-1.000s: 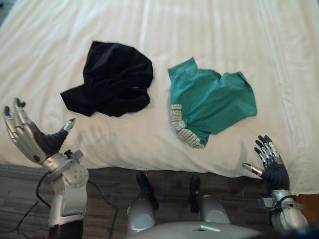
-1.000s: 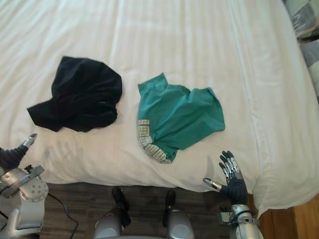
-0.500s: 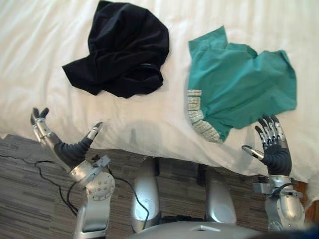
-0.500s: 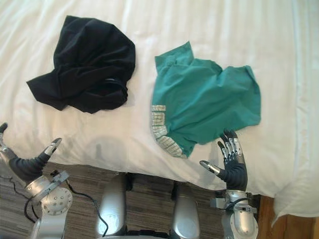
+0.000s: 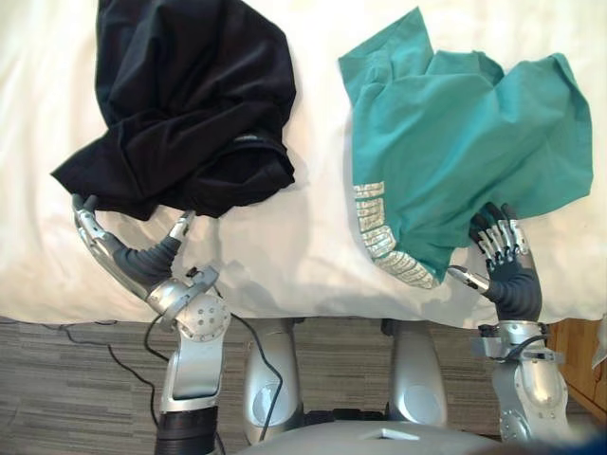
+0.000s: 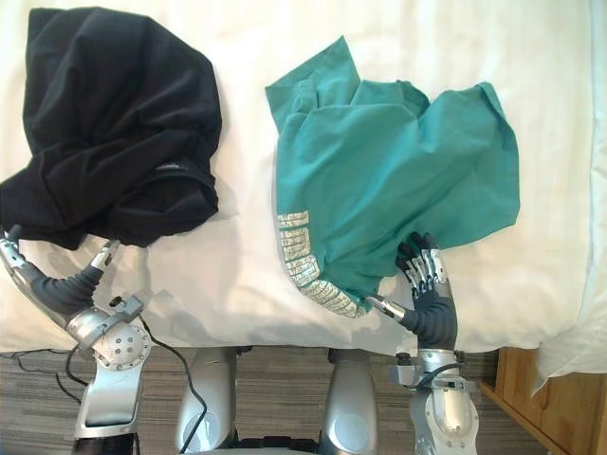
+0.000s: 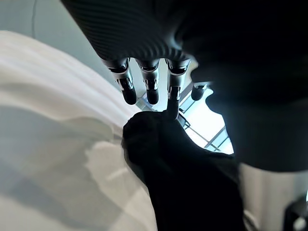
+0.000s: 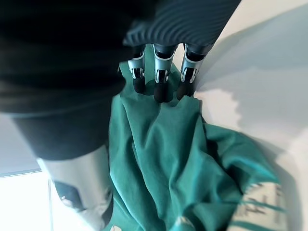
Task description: Tidy the bed and pick cloth on bed and put in laundry
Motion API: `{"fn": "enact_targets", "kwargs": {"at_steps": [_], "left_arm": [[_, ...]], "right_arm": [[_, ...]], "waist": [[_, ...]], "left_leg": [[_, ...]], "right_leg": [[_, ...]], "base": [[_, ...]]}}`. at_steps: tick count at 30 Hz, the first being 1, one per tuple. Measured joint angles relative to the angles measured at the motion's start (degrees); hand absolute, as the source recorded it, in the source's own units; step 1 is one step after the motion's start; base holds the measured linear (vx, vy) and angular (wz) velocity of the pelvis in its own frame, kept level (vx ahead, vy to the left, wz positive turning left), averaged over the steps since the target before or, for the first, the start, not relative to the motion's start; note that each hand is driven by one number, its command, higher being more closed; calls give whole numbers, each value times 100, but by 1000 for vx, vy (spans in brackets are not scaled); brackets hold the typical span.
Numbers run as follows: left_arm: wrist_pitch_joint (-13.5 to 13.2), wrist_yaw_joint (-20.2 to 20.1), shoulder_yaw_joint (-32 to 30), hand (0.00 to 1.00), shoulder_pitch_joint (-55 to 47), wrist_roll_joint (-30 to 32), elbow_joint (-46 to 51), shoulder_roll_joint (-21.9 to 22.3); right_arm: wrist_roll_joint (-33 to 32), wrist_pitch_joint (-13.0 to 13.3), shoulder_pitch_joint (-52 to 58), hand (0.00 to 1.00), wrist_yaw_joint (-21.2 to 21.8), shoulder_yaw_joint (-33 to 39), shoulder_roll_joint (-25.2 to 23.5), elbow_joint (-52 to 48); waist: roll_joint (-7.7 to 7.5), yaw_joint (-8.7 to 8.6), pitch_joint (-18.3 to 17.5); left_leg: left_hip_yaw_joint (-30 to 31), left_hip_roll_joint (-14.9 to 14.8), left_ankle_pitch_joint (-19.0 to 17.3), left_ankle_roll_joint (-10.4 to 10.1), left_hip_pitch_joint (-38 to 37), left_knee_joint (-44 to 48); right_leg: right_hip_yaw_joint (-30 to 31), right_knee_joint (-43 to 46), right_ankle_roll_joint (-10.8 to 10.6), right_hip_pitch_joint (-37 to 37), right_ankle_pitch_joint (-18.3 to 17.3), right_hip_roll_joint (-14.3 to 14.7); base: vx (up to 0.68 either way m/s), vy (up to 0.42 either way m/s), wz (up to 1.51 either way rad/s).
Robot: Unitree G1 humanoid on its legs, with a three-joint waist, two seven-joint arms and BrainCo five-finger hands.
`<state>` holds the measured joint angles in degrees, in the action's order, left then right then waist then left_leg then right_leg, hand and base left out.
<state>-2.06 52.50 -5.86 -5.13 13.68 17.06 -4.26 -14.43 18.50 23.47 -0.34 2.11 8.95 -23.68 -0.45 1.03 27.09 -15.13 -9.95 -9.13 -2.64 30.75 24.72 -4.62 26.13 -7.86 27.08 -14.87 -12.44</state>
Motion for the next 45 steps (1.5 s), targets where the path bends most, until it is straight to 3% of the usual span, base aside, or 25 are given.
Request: {"fn": "enact_targets", "kwargs": {"at_steps": [1,3,6,10,14,15,18,19,20,21,22,23,27,34,41,45], "left_arm": [[-410,-308,-49,0,3,-416,-62,74],[-900,-719,-74,0,0,-862,-192,220],[-1285,-965,-56,0,3,-1015,-390,419],[-1304,-653,66,0,98,-894,-606,501],[-1054,102,69,0,339,-597,-790,506],[-941,300,67,100,389,-510,-814,501],[-651,668,67,100,473,-358,-844,475],[-556,687,65,100,499,-244,-846,429],[-514,695,69,100,540,-160,-878,387],[-428,727,132,100,626,23,-932,326],[-371,806,130,100,645,204,-940,261],[-306,816,166,100,706,272,-954,233],[-76,877,377,100,775,532,-925,-116],[-110,748,676,100,846,779,-925,-139],[-266,178,809,100,818,1284,-921,-188],[-192,-27,807,100,649,1503,-937,-392]], "right_arm": [[1,51,0,0,-8,-4,-2,0],[8,126,1,0,-34,-21,-4,0],[20,148,1,0,-130,-125,-4,31],[28,209,0,0,-232,-313,-3,140],[16,458,-86,0,-212,-322,14,504],[10,526,-106,0,-199,-323,14,598],[-1,702,-112,0,-136,-332,34,758],[-4,761,-111,0,-127,-327,49,761],[-12,798,-127,0,-128,-323,59,791],[-54,879,-187,0,-129,-303,70,917],[-115,901,-332,0,-134,-268,83,1149],[-156,902,-358,0,-161,-231,-4,1185],[-179,946,-352,0,-161,-185,-83,1172],[-38,1005,-353,0,-161,-326,-42,1192],[14,968,-353,0,14,-335,-42,1489],[13,934,-335,0,199,-515,-70,2077]], "waist": [[0,9,0],[-3,18,-2],[-4,27,-14],[-6,45,-24],[-25,65,-36],[-25,58,-36],[-26,28,-36],[-37,26,-34],[-74,26,-33],[-74,9,-54],[-122,89,-88],[-160,38,-106],[-214,152,-135],[-215,136,-136],[-255,74,-180],[-486,-34,-556]], "left_leg": [[3,-2,9,-15,-8,-50],[8,-14,26,-22,-24,-99],[-11,-23,39,-43,-138,-227],[-37,-133,42,-49,-178,-267],[-171,-276,43,-49,-175,-265],[-174,-294,42,-49,-174,-257],[-160,-397,44,-47,-97,29],[-110,-488,124,77,247,672],[-63,-491,9,4,511,963],[-32,-234,80,3,506,47],[-114,-167,521,-52,277,-729],[-156,-84,673,39,309,-821],[-207,-5,683,127,294,-811],[-329,-2,690,119,243,-871],[-294,-17,863,56,-20,-1080],[-296,-28,885,20,-320,-1197]], "right_leg": [[-79,-28,-4,-2,19,3],[-124,-56,5,-8,43,17],[-161,-191,-4,-96,85,43],[-251,-375,9,-130,248,154],[-250,-430,64,3,440,273],[-250,-431,79,36,471,292],[-248,-431,178,37,568,358],[-232,-430,218,32,603,347],[-213,-425,232,41,613,314],[-199,-414,224,95,617,212],[-202,-346,190,185,605,223],[-225,-342,166,231,618,184],[-241,-448,64,202,693,93],[-263,-767,75,126,684,121],[-427,-978,127,-179,650,177],[-428,-1160,152,-511,672,232]], "base": [[39,-30,2],[35,-28,-1],[48,-23,-8],[42,-29,-20],[31,-15,-33],[34,-7,-27],[42,5,-21],[53,42,-11],[54,112,9],[29,209,-10],[18,193,5],[16,147,8],[4,61,6],[-71,2,-18],[-44,-17,1],[56,-9,0]]}}
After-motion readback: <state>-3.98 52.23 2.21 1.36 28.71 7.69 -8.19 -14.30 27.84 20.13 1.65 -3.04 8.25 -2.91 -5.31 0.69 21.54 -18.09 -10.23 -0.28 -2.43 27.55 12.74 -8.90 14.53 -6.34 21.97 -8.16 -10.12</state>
